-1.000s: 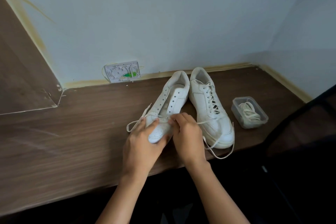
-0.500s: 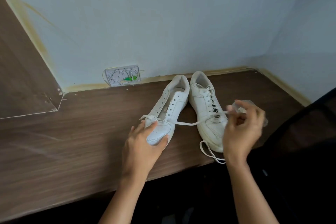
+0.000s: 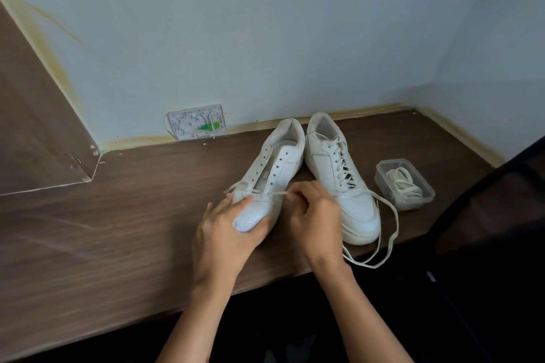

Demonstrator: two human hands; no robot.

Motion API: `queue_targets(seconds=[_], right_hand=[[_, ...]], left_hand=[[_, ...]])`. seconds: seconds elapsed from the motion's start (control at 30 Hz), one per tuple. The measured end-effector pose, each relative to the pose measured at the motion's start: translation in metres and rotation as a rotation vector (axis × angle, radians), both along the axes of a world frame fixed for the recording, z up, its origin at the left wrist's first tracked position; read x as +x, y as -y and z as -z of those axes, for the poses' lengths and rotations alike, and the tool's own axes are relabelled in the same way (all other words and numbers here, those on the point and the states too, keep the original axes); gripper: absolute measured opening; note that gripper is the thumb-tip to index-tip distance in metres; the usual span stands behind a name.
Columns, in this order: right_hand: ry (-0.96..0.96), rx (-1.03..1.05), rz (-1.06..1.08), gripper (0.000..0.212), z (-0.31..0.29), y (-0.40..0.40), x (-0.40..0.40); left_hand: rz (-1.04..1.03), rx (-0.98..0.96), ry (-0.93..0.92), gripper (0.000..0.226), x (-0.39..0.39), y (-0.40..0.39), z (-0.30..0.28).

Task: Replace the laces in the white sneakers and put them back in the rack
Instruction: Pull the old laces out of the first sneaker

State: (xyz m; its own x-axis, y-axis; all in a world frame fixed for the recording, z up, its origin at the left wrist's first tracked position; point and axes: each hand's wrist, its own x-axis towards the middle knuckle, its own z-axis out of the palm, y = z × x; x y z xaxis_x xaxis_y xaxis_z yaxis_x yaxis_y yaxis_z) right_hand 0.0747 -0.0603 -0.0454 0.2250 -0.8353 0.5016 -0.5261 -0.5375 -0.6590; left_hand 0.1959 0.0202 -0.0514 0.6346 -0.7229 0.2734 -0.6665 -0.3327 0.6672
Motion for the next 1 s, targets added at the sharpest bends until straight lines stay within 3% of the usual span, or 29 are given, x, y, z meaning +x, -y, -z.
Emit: queue_targets(seconds=[0.27,0.43,0.53,0.63,0.7,0.83,1.0], right_hand=[[0.345,-0.042,0.247,0.019,-0.017,0.014,-0.044],[0.318,0.163,0.033,0.017,-0.020,0.007,-0.040],[0.361,0.320,-0.159,0.011,-0.023,0.001,-0.034],[0.272,0.456,-0.314,0.007,-0.020,0.000,-0.036],[0.111,0.374,-0.260,0.005,-0.014,0.000,-0.036],[0.007,0.134,-0.144,0.017,-0.007,-0.002,-0.018],[-0.111,0.191,-0.140,0.024,0.004,-0.005,0.019]], left_hand=[[-0.023,0.015,-0.073,0.051,0.011,0.003,-0.006],[0.004,-0.131,0.157,0.039,0.009,0.010,0.010],[0.072,-0.295,0.163,0.033,-0.004,0.015,0.006],[0.099,-0.294,0.203,0.022,-0.008,0.021,0.002],[0.013,-0.251,0.230,0.002,-0.001,0.024,0.003],[-0.049,-0.204,0.071,0.018,0.005,0.022,0.004],[-0.014,-0.106,0.131,0.036,-0.003,0.017,0.009]])
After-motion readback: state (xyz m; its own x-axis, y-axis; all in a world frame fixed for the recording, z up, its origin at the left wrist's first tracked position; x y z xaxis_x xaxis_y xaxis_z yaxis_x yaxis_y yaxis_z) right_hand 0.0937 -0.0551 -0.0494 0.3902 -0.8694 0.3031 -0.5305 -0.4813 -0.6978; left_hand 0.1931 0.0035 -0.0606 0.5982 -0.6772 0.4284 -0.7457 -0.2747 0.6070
